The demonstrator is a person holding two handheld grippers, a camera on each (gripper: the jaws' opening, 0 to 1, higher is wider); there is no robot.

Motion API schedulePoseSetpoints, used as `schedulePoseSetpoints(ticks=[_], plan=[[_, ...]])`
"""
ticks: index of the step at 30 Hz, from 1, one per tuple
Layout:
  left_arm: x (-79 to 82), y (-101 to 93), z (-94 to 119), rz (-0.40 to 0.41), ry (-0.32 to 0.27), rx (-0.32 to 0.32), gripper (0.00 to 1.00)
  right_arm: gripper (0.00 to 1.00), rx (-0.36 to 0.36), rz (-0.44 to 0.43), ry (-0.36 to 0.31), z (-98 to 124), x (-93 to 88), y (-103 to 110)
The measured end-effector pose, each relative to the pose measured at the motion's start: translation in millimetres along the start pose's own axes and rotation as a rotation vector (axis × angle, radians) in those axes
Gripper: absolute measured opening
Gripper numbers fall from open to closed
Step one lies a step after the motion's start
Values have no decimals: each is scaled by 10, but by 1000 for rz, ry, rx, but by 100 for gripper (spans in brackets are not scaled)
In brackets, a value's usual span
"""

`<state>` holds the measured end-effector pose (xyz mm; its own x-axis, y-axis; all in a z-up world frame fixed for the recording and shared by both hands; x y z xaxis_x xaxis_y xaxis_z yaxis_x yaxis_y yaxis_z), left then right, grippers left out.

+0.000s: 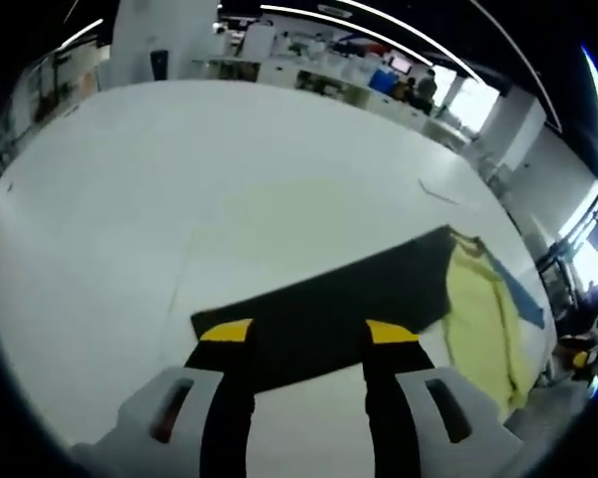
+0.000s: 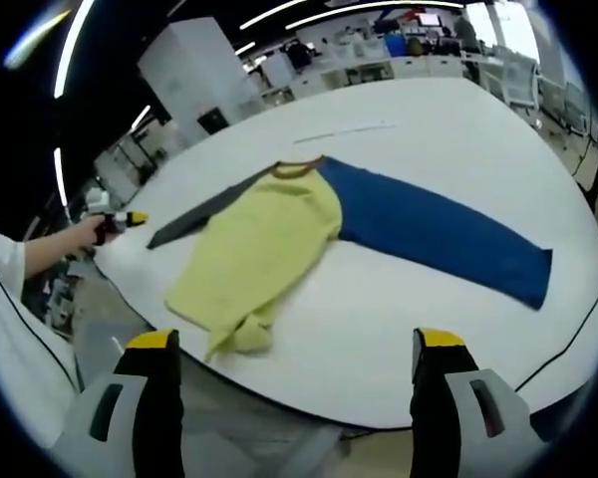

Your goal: Fold the garment on the visible template until the final outline fits inside the template.

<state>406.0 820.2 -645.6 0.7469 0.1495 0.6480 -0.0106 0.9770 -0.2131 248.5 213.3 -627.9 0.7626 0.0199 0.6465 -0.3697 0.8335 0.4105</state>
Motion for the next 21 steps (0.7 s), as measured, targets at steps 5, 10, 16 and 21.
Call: schedulePoseSetpoints(ticks=[5, 10, 16, 21], plan=[[-34, -110, 75, -23, -10, -24, 43, 96, 7, -1, -2, 0, -18, 7], [-77, -271, 162, -55, -10, -57, 48, 96, 14, -3, -14, -3, -19, 22], [-110, -443, 249, -70, -5, -102, 54, 96, 22, -2, -26, 12, -28, 26], [-214, -713, 367, -82, 8, -136, 60, 96, 23, -9, -38, 56, -56, 21]])
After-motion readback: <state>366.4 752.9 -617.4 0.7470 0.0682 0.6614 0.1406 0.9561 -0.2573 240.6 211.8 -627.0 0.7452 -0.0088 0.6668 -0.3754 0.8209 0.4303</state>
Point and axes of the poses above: the point that each gripper's makers call its tool centre point, and the gripper's own axes: z roughly backward along the fingers, y roughly to its left, x roughly out of its top, the point moved 6 cm from there along z, roughly backward along the fingers, and after that the axes turned 4 degrees about x, right-handed, at the moved point
